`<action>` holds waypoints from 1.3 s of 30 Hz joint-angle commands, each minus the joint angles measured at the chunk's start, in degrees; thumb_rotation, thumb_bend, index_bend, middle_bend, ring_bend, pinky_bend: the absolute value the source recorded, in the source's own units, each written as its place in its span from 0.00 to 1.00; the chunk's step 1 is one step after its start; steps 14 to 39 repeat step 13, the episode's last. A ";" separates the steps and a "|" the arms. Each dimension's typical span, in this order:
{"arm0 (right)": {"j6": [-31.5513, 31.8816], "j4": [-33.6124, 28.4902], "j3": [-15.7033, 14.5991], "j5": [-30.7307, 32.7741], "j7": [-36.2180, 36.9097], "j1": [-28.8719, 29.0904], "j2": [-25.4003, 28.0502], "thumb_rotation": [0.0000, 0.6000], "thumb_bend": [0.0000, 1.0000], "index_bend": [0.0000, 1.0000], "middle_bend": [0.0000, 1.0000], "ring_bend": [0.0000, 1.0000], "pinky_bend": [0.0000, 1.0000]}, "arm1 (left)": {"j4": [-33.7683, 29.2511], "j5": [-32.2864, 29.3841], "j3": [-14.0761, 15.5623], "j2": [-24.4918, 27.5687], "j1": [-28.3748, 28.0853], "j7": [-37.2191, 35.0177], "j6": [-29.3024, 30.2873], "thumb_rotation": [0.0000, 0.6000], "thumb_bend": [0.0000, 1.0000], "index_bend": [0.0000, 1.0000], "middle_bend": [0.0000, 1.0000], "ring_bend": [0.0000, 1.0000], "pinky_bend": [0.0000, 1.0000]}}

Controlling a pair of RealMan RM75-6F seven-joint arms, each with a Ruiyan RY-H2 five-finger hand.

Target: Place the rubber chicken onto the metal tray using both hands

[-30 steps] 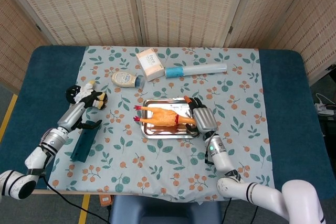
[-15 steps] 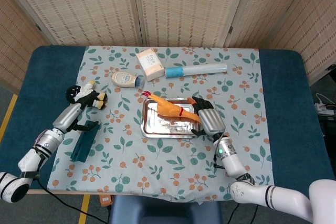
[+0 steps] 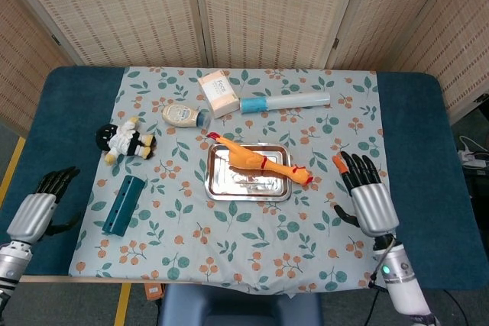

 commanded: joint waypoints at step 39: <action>6.82 4.44 -4.09 -4.23 3.00 -10.47 4.78 1.00 0.16 0.00 0.00 0.00 0.00 | 0.60 2.38 -0.82 -3.91 7.44 16.71 15.01 1.00 0.38 0.00 0.00 0.00 0.00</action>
